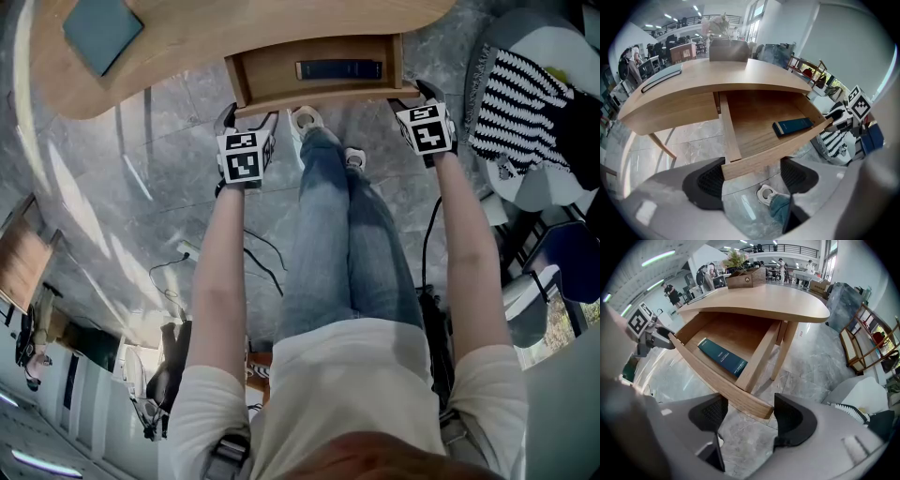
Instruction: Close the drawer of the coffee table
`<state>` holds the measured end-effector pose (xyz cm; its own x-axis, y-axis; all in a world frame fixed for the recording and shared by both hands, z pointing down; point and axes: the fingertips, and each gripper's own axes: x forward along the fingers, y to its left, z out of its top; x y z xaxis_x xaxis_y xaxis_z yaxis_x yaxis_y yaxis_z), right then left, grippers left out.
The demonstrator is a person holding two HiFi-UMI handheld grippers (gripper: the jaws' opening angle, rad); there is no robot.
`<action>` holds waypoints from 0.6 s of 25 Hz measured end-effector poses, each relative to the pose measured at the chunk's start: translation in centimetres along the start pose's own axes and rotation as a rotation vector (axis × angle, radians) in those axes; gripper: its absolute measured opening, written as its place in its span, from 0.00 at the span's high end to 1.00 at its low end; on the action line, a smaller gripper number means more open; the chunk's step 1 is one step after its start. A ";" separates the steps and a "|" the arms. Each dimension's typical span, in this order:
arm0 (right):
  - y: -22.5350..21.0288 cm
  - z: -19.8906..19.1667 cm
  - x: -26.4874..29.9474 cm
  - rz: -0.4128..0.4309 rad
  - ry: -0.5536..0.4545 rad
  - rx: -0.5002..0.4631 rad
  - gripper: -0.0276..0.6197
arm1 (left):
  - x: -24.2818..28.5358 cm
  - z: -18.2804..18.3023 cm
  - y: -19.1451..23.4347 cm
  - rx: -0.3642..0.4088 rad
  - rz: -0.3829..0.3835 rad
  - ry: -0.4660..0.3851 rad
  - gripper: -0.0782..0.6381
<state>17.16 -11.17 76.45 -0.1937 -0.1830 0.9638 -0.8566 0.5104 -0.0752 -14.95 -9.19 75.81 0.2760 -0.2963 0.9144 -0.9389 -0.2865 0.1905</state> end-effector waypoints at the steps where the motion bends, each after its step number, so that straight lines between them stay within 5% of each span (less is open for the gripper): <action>1: -0.2 0.2 0.0 -0.003 -0.001 -0.001 0.48 | 0.1 0.2 0.1 0.001 0.000 -0.001 0.37; 15: -1.4 3.4 0.6 -0.017 -0.021 0.000 0.48 | 0.9 3.5 1.6 0.015 -0.002 -0.029 0.37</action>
<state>16.67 -14.83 76.25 -0.1893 -0.2088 0.9595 -0.8597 0.5074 -0.0592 -15.51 -13.12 75.66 0.2837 -0.3220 0.9032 -0.9353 -0.3008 0.1866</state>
